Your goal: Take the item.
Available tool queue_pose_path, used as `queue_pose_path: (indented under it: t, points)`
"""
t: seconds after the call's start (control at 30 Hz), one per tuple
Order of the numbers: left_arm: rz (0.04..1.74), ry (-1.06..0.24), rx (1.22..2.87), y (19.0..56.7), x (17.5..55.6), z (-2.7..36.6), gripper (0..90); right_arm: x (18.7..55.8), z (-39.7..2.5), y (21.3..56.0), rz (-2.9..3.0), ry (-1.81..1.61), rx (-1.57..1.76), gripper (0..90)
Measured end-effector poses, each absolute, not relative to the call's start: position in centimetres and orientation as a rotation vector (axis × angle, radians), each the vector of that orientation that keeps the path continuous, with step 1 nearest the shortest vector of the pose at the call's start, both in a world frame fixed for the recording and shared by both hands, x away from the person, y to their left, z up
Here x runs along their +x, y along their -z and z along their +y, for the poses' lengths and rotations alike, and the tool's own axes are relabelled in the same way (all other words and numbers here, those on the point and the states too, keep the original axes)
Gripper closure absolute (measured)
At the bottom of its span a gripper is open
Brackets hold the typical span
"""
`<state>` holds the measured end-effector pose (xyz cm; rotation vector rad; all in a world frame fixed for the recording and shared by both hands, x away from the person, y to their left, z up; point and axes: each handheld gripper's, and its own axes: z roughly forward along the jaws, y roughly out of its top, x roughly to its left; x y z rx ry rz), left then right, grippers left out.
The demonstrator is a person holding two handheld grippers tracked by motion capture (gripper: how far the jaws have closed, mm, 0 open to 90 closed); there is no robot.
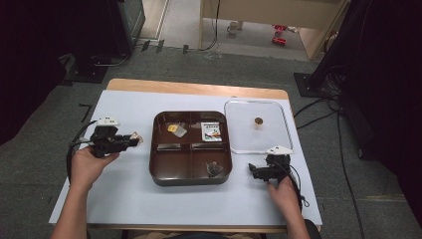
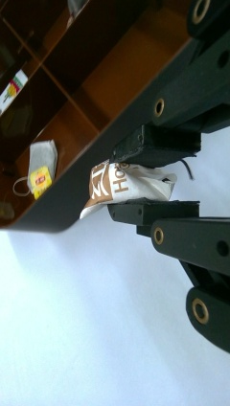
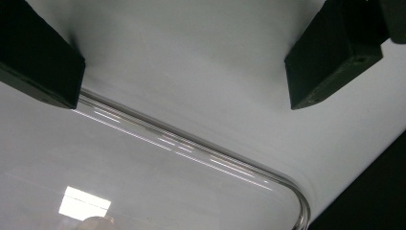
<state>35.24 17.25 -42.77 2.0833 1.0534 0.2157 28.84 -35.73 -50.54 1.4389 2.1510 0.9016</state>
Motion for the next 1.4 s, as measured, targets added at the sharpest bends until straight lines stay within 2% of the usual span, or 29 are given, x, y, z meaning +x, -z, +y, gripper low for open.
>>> queue_pose_path:
  t: [0.33,0.77,1.2,1.4]
  points:
    - [1.153,-0.212,2.107,45.2,36.4,18.4,73.5,28.8,-35.7,50.5,2.151,-0.902,1.438,0.0]
    - [1.155,-0.176,2.18,46.8,37.1,17.4,72.0,28.8,-35.7,50.5,2.151,-0.901,1.438,0.0]
    - [1.168,-0.209,2.127,46.2,36.9,17.7,49.0,28.8,-35.7,50.5,2.152,-0.901,1.437,0.0]
    - [1.175,-0.233,2.088,45.3,36.4,18.2,43.5,28.8,-35.7,50.5,2.151,-0.901,1.437,0.0]
